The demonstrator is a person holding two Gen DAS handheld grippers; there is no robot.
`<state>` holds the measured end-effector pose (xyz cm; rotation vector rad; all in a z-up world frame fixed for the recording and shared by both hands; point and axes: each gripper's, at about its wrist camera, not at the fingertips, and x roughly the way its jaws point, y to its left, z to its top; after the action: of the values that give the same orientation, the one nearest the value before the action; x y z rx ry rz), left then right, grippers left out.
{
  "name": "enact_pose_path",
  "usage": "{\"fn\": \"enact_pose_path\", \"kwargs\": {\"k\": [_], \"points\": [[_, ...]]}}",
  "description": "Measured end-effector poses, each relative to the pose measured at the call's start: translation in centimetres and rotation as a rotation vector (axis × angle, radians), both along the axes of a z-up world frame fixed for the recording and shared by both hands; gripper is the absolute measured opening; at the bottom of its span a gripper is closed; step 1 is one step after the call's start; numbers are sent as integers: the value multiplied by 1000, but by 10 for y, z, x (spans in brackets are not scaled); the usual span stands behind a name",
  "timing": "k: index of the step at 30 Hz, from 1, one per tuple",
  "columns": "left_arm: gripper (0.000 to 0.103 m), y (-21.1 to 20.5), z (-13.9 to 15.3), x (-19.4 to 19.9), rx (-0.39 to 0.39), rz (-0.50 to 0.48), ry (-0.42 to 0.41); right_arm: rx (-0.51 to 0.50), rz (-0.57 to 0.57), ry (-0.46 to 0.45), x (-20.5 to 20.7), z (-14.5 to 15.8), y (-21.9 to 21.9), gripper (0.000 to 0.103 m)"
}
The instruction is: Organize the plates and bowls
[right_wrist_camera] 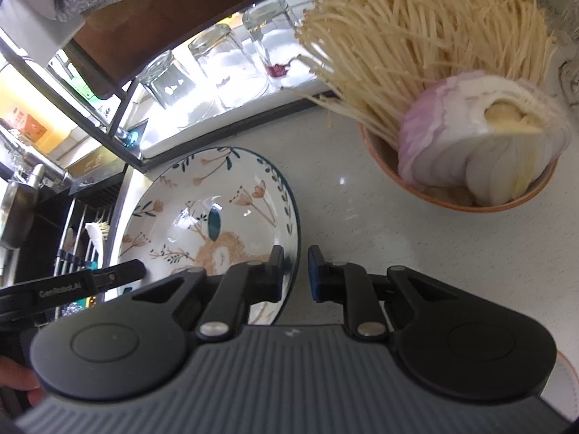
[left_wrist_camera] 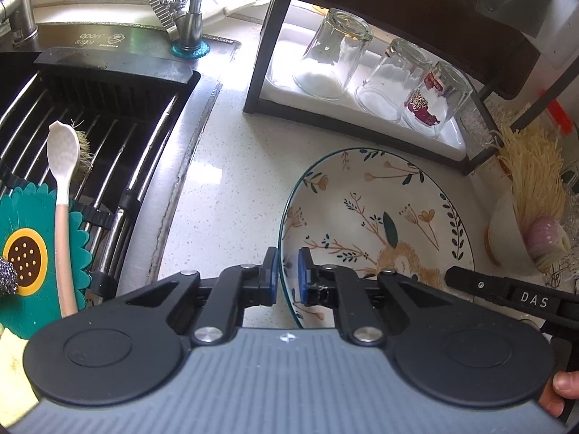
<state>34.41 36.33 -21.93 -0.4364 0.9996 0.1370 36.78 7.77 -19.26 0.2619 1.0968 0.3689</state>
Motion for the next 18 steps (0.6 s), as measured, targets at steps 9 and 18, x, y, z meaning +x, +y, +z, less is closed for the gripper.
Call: {"fn": "enact_pose_path", "kwargs": {"k": [9, 18], "points": [[11, -3, 7, -7, 2, -7, -13, 18, 66, 19, 2, 0, 1, 17], [11, -6, 22, -18, -11, -23, -19, -1, 90, -3, -7, 15, -1, 18]]}}
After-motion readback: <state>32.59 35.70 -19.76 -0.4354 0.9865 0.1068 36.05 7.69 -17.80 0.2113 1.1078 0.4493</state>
